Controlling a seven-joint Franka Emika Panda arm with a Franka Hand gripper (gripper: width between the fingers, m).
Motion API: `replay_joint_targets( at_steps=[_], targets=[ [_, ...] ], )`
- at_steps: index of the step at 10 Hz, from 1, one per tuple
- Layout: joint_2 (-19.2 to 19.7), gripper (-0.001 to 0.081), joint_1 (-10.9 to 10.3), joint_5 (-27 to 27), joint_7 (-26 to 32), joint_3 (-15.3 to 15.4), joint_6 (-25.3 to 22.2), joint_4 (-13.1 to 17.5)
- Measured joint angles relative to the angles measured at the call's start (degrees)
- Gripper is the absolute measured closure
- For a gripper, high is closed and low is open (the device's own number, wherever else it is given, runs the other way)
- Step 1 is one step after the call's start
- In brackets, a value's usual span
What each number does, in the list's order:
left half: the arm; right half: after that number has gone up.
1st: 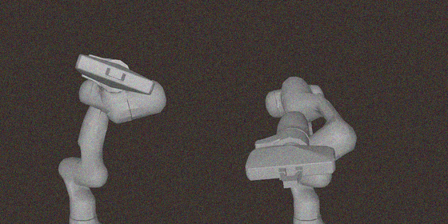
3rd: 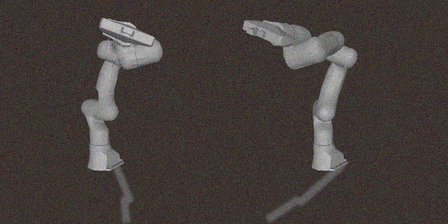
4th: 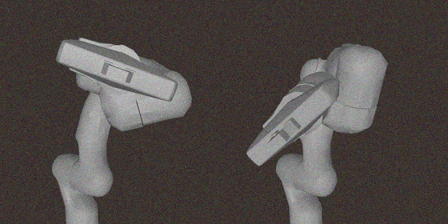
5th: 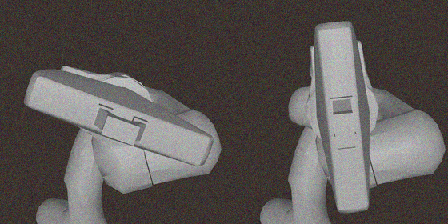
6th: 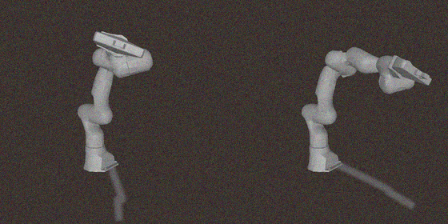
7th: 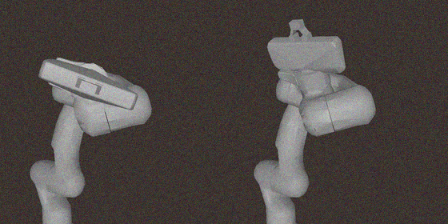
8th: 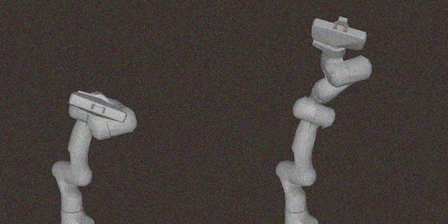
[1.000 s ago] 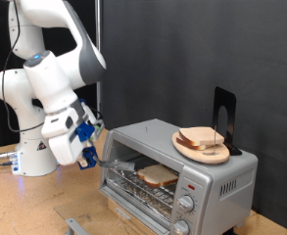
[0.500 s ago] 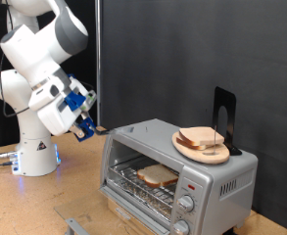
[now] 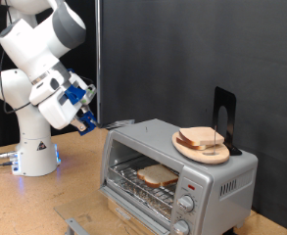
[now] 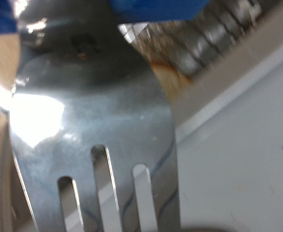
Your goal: Make a piece of toast with the oven
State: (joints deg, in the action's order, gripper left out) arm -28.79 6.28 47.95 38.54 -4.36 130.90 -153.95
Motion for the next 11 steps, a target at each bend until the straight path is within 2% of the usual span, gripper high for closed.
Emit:
replay_joint_targets(
  at_steps=[2, 5, 8, 11],
  targets=[
    [-1.41, 0.0337, -2.82, 2.91, -0.78, 1.32, -1.76, 0.67],
    [-1.95, 0.0337, -5.40, 3.03, -6.41, 7.52, -1.26, 1.44],
    [-1.04, 0.0337, -7.65, 3.30, -10.61, 14.96, 4.44, 1.68],
    [1.72, 0.0337, -9.62, 4.89, -12.93, 20.74, 9.88, 2.08]
  ],
)
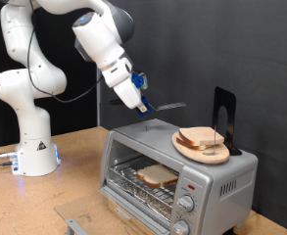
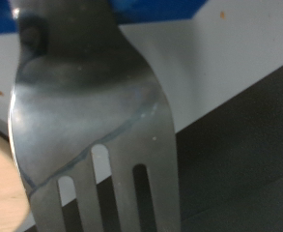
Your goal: Make a piece of toast with the oven
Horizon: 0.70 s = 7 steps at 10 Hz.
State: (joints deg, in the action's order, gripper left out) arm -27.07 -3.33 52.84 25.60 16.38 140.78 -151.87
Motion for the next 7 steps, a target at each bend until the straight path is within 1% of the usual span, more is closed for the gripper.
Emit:
replay_joint_targets(
  at_steps=[2, 3, 7],
  targets=[
    [2.39, 0.0337, -0.22, 0.33, -1.30, 2.63, 2.87, 0.15],
    [3.52, 0.0337, -0.21, 0.37, -1.59, 3.25, 3.73, 0.21],
    [6.97, 0.0337, -0.21, 0.90, -1.63, 4.07, 6.13, 0.48]
  ],
)
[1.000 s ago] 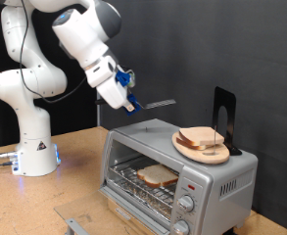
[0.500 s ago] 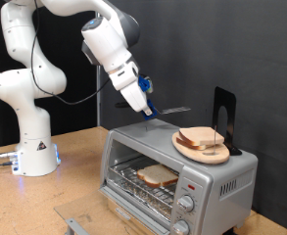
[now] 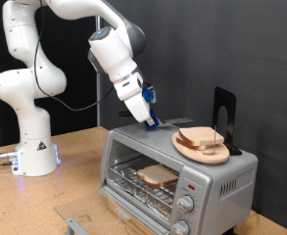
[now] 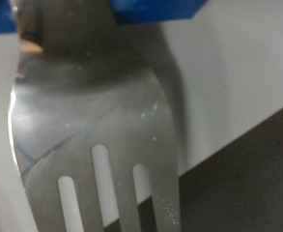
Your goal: Make a piece of toast with the oven
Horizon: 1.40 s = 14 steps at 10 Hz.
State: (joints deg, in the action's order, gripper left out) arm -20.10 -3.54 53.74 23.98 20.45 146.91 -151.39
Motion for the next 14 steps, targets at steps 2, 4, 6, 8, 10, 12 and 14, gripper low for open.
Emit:
replay_joint_targets(
  at_steps=[2, 4, 6, 8, 10, 12, 14],
  targets=[
    [0.92, 0.0257, 0.00, 0.13, 0.01, 0.02, 0.26, 0.38],
    [1.16, 0.0064, 0.00, 0.17, 0.02, 0.02, 0.41, 0.48],
    [1.38, 0.0012, 0.00, 1.89, 1.40, 0.00, 1.13, 0.60],
    [1.11, -0.0001, -0.01, 6.35, 5.23, -0.71, 1.37, 0.99],
    [-1.05, -0.0001, 0.07, 8.50, 7.02, -2.93, -1.29, 1.51],
    [-4.27, -0.0002, 0.58, 7.77, 6.79, -5.58, -5.19, 1.74],
    [-5.53, -0.0002, 1.02, 7.31, 6.57, -6.02, -6.54, 1.44]
  ],
)
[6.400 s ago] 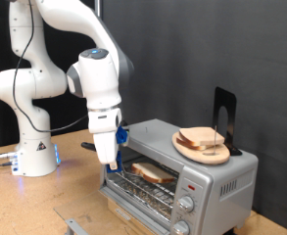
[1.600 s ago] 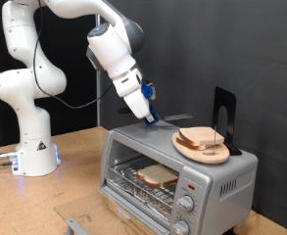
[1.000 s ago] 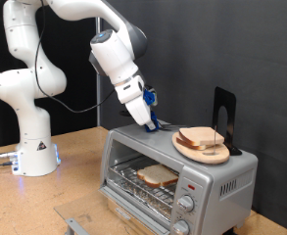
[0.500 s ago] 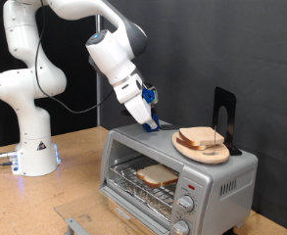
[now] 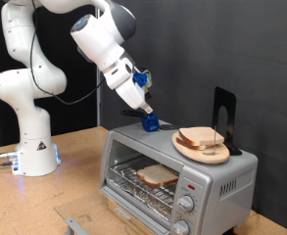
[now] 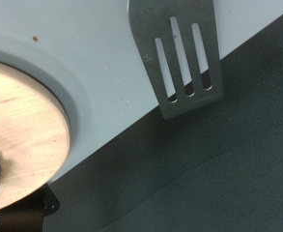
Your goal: Make a piece of toast with the oven
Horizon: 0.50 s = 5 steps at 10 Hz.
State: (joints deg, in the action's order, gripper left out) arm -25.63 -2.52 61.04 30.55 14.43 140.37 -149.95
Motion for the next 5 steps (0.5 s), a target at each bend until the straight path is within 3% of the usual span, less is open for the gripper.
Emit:
replay_joint_targets(
  at_steps=[2, 5],
  targets=[
    [-0.27, -0.0002, 0.02, 2.60, 2.32, -1.03, 0.34, -0.94],
    [-2.88, -0.0002, 1.25, 5.19, 6.45, -8.17, -4.66, -4.14]
  ],
)
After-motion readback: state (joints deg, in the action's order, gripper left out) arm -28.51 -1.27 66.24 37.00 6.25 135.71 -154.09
